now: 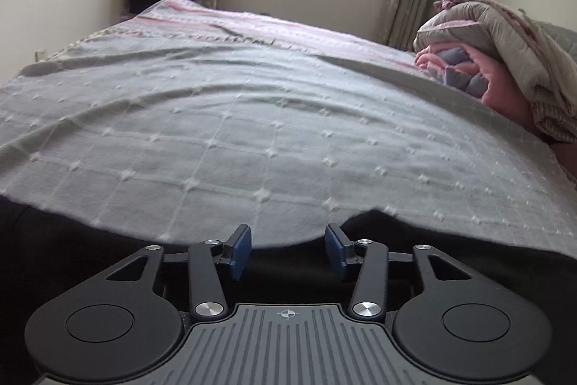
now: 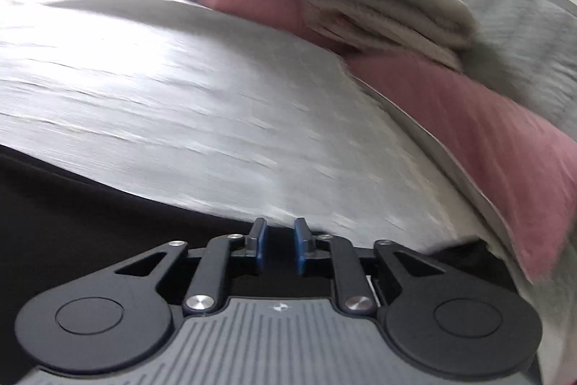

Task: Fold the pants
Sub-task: 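Lay the trouser edge down and open both grippers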

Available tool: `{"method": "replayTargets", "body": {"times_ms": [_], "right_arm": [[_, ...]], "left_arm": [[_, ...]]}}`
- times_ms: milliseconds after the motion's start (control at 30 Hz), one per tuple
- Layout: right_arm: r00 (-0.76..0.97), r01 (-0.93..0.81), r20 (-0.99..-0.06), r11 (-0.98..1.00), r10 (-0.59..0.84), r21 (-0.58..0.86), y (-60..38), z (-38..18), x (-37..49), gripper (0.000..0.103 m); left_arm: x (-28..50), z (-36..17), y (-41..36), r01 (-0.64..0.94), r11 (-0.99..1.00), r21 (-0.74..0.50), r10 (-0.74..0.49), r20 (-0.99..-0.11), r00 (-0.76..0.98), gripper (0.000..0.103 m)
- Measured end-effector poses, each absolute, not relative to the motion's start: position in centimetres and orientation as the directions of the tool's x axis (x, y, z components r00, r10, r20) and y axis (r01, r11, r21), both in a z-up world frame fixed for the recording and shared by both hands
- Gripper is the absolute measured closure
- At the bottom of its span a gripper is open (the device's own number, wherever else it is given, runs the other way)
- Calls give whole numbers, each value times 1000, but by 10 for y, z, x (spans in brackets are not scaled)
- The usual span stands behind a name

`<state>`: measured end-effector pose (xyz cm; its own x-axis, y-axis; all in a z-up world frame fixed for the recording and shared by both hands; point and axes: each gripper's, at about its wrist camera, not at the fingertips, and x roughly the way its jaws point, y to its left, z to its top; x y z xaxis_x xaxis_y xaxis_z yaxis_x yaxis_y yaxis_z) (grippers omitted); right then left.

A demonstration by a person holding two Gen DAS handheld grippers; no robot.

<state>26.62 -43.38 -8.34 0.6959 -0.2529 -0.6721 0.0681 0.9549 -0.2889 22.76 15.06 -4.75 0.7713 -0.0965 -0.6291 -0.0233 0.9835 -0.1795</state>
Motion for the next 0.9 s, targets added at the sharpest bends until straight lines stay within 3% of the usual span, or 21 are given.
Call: {"method": "replayTargets", "body": {"times_ms": [133,233,333,433,533,667,800,900], "right_arm": [[667,-205,-743,973,57,-109,-349,-85,277,35],[613,-359,-770,931,177,-72,-293,-99,288,35],[628,-308,-775,938,75,-159,-273,-119,310,36],[670,-203,-742,967,23,-153,-283,-124,319,35],[719,-78,-673,941,-177,-331,-282,-139,324,35],[729,-66,-672,964,-130,-259,-284,-123,309,34],[760,-130,-649,966,-48,-224,-271,-91,282,9],[756,-115,-655,984,0,-133,-264,-71,262,6]], "left_arm": [[207,-72,159,-68,976,-208,-94,-678,729,59],[199,-85,167,-86,969,-230,-100,-692,715,59],[196,-85,169,-95,965,-246,-106,-693,713,59],[193,-86,171,-98,960,-262,-117,-696,709,59],[189,-85,178,-112,945,-306,-142,-697,703,59],[181,-80,186,-147,932,-331,-132,-689,713,59],[164,-67,194,-186,923,-336,-91,-663,743,59],[140,-60,205,-244,908,-340,-30,-635,772,58]]}}
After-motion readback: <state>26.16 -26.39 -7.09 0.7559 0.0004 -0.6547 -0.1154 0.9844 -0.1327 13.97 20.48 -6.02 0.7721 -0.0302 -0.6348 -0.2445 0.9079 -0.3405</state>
